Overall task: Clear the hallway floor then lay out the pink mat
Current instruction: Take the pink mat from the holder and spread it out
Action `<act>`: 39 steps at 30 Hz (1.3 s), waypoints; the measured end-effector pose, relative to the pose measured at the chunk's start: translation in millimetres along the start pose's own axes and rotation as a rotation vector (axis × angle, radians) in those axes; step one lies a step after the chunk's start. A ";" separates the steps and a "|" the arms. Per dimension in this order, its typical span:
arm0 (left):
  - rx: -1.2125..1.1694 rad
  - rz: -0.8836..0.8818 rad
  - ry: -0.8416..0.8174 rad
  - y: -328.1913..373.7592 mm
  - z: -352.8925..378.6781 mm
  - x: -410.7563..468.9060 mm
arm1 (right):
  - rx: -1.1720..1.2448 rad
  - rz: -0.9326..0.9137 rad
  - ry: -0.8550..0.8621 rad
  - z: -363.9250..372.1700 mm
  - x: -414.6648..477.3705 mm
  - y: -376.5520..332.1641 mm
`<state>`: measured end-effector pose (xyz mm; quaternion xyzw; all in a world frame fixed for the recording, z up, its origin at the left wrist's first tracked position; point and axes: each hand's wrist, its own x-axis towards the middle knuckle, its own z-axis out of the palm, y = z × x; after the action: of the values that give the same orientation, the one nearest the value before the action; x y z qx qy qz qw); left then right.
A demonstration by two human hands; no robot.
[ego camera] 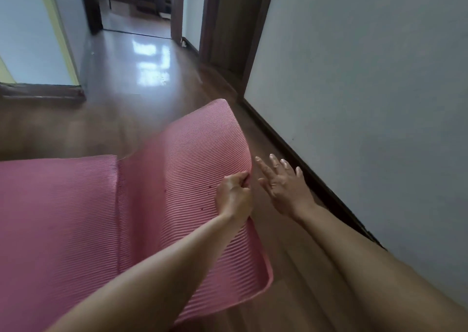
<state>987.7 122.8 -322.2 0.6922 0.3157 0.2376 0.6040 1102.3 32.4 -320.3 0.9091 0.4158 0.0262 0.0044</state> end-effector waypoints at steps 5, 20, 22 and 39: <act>-0.103 -0.161 -0.099 -41.8 69.1 16.6 | 0.068 0.095 -0.090 62.7 -6.9 49.8; -0.392 -0.407 -0.347 -149.1 139.4 28.1 | 0.229 0.061 -0.401 175.4 2.1 85.3; -0.253 -0.433 -0.384 -160.6 133.4 28.7 | 0.230 0.070 -0.462 184.0 2.4 87.7; 1.283 -0.309 -0.527 -256.0 5.4 37.8 | 0.111 0.054 -0.747 232.1 -16.7 86.4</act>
<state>979.1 164.7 -577.6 0.8931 0.3312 -0.2590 0.1602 1168.6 -33.5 -550.3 0.8654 0.3625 -0.3295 0.1057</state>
